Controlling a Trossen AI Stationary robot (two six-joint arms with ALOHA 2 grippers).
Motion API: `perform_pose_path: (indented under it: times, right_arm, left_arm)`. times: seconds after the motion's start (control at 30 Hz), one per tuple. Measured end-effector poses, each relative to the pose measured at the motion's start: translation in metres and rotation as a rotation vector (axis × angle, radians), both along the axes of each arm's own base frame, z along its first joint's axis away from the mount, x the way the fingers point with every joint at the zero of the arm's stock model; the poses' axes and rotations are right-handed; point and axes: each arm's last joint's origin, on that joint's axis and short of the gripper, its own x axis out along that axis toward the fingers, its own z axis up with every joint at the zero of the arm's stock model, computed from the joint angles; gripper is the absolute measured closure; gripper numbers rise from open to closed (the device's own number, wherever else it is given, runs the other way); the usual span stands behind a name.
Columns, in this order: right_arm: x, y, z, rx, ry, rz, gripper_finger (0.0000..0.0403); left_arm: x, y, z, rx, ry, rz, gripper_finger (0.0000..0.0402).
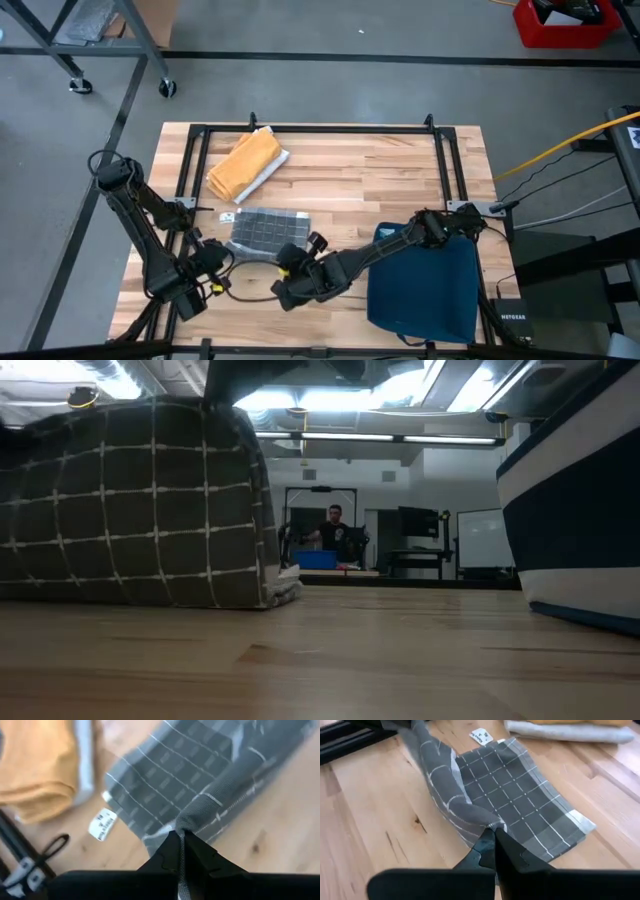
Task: Fold towel
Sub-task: Fold the gray towel
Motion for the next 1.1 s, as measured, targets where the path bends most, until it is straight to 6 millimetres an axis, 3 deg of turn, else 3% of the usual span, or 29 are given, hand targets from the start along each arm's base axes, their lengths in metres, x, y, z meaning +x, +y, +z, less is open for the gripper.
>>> perform_pose_path:
  times: [0.27, 0.57, 0.87, 1.1]
  right_arm:
    - [0.004, -0.017, -0.003, 0.013, 0.022, -0.054, 0.0402]
    - [-0.009, -0.029, -0.009, 0.017, 0.089, -0.23, 0.0402]
    - [-0.006, -0.047, -0.01, -0.046, 0.117, -0.266, 0.0402]
    - [-0.001, -0.069, -0.025, -0.103, 0.192, -0.263, 0.0402]
  left_arm:
    - [0.016, 0.024, 0.004, 0.134, 0.004, 0.082, 0.0399]
    - [0.034, 0.046, 0.005, 0.216, 0.02, 0.134, 0.0398]
    - [0.046, 0.066, -0.02, 0.236, 0.046, 0.177, 0.0394]
    - [0.047, 0.08, -0.033, 0.294, 0.026, 0.21, 0.0396]
